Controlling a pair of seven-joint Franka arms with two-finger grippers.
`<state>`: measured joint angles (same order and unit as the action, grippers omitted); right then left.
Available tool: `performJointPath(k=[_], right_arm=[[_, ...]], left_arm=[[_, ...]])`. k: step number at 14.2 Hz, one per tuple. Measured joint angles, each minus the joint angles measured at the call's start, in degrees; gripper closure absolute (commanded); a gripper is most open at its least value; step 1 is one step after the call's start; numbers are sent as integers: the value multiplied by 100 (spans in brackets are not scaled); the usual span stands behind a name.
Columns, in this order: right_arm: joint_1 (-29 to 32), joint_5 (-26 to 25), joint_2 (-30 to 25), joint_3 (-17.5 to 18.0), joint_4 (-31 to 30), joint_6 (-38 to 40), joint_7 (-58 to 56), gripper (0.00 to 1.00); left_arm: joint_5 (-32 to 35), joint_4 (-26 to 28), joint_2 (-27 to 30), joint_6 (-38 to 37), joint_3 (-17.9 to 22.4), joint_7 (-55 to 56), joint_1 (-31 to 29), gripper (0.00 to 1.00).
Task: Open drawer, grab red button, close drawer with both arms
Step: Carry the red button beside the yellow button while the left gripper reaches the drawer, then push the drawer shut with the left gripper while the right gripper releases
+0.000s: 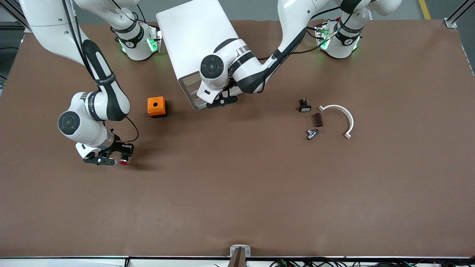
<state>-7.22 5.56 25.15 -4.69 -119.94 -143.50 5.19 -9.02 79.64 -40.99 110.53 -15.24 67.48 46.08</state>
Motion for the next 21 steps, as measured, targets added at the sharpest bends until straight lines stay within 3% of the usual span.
performJointPath(k=[3,4,5,6,7,18,21], right_arm=[[2,0,134,-1,-1,-95,0,98],[2,0,154,-1,-1,-101,0,93],[4,0,167,-2,-1,-102,0,70],[8,0,178,-3,-1,-104,0,28],[11,0,182,-4,-1,-106,-1,0],[27,-2,89,-9,152,-49,-264,0],[243,-2,-233,-21,589,1202,-583,0]], left_arm=[[-157,6,-1,0,29,6,-14,0],[-180,8,-2,0,33,6,-20,0],[-197,8,-2,0,33,6,-27,0],[-217,1,-1,4,34,6,-39,0],[-235,-16,2,14,37,7,-69,0],[-239,-156,490,28,66,10,-1945,0],[-239,-152,511,28,74,10,-2393,0]])
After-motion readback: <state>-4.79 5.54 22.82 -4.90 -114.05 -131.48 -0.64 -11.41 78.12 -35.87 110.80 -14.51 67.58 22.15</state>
